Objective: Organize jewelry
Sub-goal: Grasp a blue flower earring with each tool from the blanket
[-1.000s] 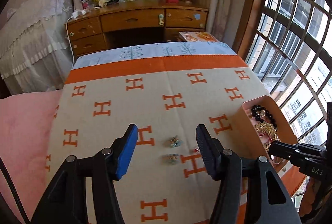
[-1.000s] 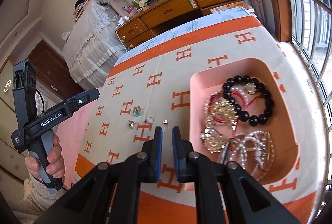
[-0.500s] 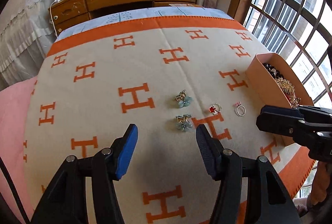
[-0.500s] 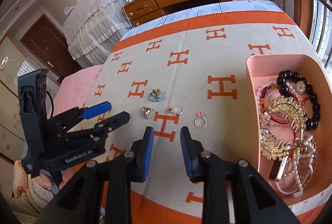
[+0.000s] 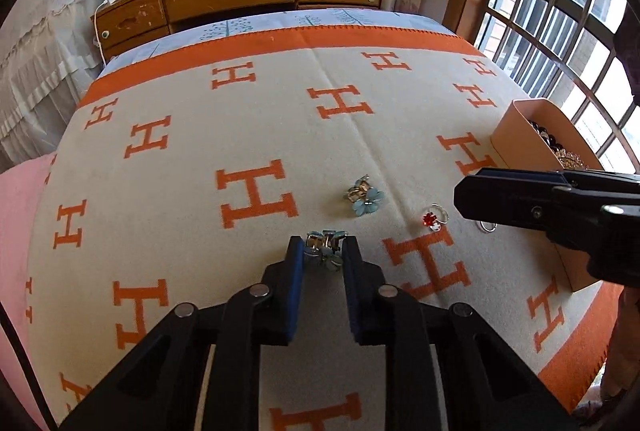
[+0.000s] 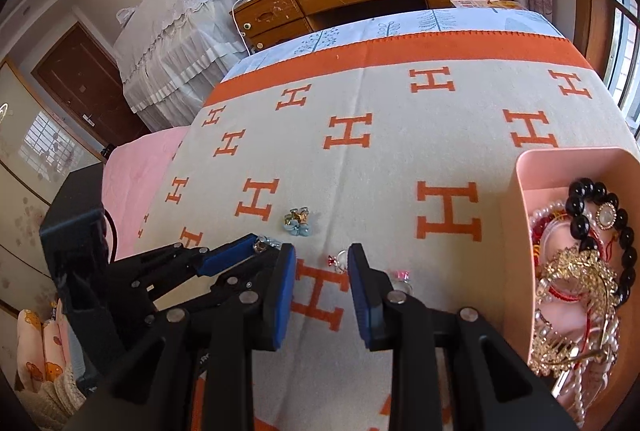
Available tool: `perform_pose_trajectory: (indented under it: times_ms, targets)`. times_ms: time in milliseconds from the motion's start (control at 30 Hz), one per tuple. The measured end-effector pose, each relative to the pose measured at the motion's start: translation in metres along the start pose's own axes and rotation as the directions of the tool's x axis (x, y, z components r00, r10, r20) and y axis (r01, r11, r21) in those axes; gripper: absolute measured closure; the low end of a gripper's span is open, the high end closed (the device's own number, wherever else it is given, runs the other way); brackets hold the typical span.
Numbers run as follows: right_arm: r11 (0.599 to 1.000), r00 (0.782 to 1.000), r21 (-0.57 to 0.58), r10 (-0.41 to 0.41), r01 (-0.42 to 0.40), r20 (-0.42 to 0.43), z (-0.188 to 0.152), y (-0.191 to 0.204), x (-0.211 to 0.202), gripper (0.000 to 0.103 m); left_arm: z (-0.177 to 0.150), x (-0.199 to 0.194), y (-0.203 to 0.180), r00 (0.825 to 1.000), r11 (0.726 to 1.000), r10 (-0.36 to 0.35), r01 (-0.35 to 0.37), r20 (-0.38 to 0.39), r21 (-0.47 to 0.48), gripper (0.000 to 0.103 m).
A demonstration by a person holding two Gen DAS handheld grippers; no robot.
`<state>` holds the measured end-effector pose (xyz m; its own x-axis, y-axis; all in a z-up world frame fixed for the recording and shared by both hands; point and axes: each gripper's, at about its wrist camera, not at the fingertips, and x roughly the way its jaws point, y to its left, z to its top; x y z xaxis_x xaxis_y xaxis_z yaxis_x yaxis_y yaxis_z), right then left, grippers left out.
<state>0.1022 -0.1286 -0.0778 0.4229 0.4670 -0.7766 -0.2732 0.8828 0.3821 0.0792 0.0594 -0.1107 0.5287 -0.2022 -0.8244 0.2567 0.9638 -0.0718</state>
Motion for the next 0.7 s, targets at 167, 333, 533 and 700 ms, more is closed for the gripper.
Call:
perform_pose_trajectory:
  times_ms: [167,333,533,700]
  targets:
    - [0.999,0.999,-0.043,-0.002,0.000,-0.033,0.004,0.013,0.020,0.076,-0.006,-0.013,0.023,1.000,0.998,-0.005,0.005,0.010,-0.069,0.086]
    - [0.995,0.998,-0.094,-0.035,0.030,-0.055,0.007,0.025,0.040,0.076,-0.011,-0.021,0.035,1.000,0.996,0.000,0.001,0.015,-0.094,0.086]
    - [0.982,0.992,-0.161,-0.111,0.100,-0.058,0.008,0.038,0.055,0.076,-0.013,-0.022,0.043,1.000,0.993,-0.011,0.012,0.017,-0.114,0.086]
    - [0.970,0.987,-0.193,-0.156,0.146,-0.036,0.009,0.044,0.061,0.076,-0.015,-0.023,0.047,1.000,0.992,-0.014,0.016,0.020,-0.123,0.086]
